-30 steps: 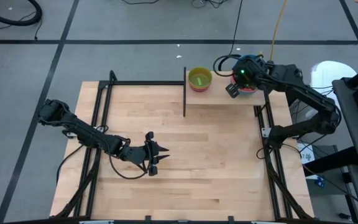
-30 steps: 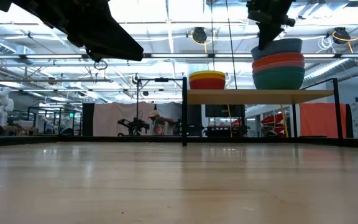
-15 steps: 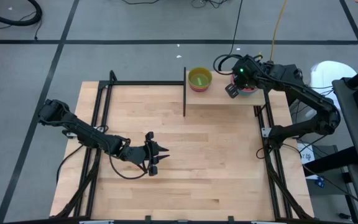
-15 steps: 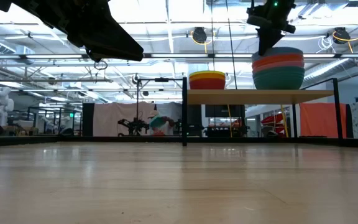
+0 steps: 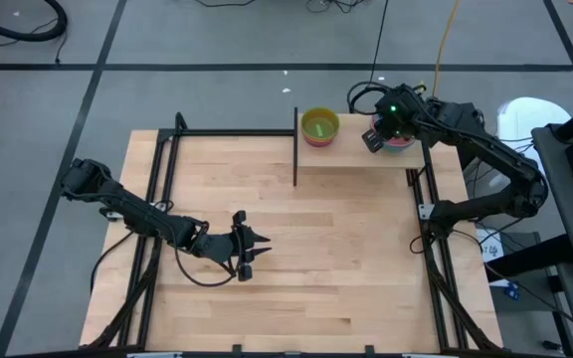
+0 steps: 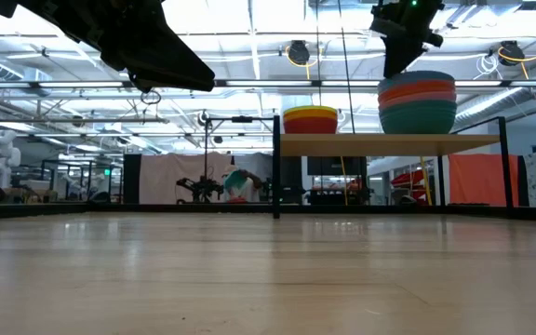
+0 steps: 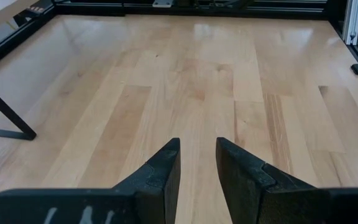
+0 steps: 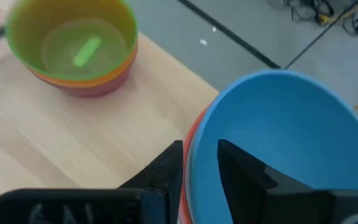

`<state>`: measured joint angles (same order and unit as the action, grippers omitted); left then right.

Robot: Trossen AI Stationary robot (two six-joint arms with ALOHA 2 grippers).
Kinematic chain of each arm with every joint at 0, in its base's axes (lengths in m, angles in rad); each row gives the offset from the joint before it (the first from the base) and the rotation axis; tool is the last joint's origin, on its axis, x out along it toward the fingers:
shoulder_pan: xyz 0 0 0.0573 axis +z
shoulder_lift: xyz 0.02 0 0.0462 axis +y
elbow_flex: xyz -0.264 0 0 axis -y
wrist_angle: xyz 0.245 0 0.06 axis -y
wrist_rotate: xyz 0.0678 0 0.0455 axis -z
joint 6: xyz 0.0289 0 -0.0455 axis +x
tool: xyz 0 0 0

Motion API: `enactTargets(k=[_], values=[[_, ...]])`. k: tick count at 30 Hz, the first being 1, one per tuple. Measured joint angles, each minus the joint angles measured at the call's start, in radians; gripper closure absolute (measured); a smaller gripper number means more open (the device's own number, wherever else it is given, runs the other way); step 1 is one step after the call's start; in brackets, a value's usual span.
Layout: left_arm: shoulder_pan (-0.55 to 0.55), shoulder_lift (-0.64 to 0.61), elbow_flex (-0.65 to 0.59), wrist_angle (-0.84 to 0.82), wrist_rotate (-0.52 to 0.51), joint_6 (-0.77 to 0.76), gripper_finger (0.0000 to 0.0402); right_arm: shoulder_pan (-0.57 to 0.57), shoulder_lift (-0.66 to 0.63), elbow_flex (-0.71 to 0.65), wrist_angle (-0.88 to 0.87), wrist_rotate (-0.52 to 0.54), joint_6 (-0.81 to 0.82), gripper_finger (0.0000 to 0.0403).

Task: Place and stack bowls onto a shelf
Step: Return to Home Position

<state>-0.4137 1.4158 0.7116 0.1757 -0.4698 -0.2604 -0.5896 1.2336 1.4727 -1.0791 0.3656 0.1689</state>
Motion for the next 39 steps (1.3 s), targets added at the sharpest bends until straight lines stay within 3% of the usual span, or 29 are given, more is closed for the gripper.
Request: enactTargets(k=[4, 9, 19, 32, 39], values=[[0.000, 0.000, 0.000, 0.000, 0.000, 0.000, 0.0295, 0.009, -0.030, 0.000, 0.044, -0.005, -0.027, 0.0295], [0.000, 0.000, 0.000, 0.000, 0.000, 0.001, 0.0295, 0.041, -0.070, 0.000, 0.089, -0.125, -0.037, 0.0294], [0.000, 0.000, 0.000, 0.000, 0.000, -0.004, 0.0295, 0.200, -0.101, -0.013, 0.163, -0.134, -0.025, 0.0350], [0.000, 0.000, 0.000, 0.108, -0.002, 0.111, 0.0302, 0.472, -0.219, -0.351, 0.574, -0.129, -0.116, 0.0402], [0.014, 0.000, 0.000, 0.137, -0.001, 0.162, 0.0391, 0.591, -0.268, -0.565, 0.858, -0.132, -0.220, 0.0403]])
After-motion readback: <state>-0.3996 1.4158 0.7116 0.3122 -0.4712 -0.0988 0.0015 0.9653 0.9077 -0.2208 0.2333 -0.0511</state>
